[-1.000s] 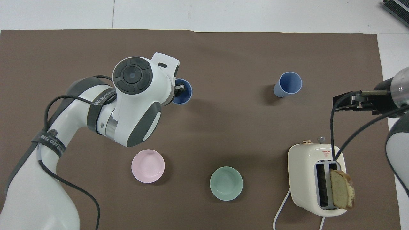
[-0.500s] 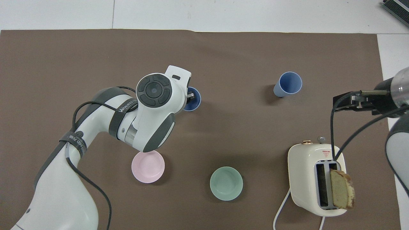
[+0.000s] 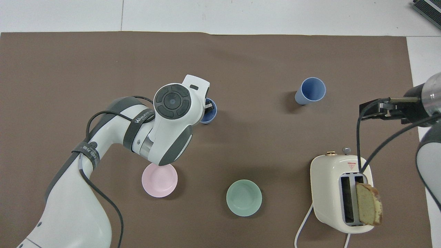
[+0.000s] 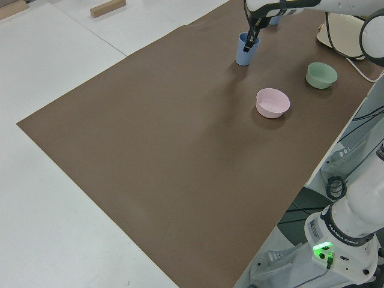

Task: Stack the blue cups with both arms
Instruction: 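Lower the blue cup onto the table and open the left gripper, then withdraw the left gripper while the right gripper reaches the other cup, then grasp the second blue cup with the right gripper, then lift and carry the blue cup with the right gripper over the center cup, then lower the held cup into the center cup and open the right gripper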

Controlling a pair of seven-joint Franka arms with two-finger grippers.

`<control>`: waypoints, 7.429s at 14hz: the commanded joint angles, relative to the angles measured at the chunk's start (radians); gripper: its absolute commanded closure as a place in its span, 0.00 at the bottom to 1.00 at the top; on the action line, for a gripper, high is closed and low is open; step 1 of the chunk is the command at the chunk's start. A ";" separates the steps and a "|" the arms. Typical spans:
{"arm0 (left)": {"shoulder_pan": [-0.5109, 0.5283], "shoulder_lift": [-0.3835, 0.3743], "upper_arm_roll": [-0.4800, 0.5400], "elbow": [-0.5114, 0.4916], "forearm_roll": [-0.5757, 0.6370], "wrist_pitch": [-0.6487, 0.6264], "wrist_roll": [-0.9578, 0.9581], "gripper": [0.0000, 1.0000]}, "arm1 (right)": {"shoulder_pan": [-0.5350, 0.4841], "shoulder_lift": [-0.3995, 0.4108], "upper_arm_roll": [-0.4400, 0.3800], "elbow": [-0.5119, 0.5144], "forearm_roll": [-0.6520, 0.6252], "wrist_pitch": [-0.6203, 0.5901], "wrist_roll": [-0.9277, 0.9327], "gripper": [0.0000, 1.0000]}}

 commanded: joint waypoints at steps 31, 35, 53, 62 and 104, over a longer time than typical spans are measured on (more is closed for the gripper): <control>0.518 -0.377 0.029 0.115 -0.045 -0.601 1.055 0.00 | -0.016 0.397 0.007 0.173 -0.089 0.307 -0.045 0.00; 0.517 -0.377 0.029 0.213 -0.072 -0.707 1.046 0.00 | -0.016 0.435 0.007 0.133 -0.086 0.396 -0.042 0.00; 0.518 -0.452 0.028 0.181 -0.098 -0.778 1.045 0.00 | 0.002 0.501 0.009 0.046 -0.074 0.476 -0.037 1.00; 0.518 -0.449 0.026 0.193 -0.101 -0.786 1.045 0.00 | 0.005 0.367 0.081 0.056 -0.033 0.450 -0.010 1.00; 0.518 -0.449 0.026 0.195 -0.101 -0.786 1.045 0.00 | 0.306 0.509 0.234 0.119 -0.050 0.537 0.494 1.00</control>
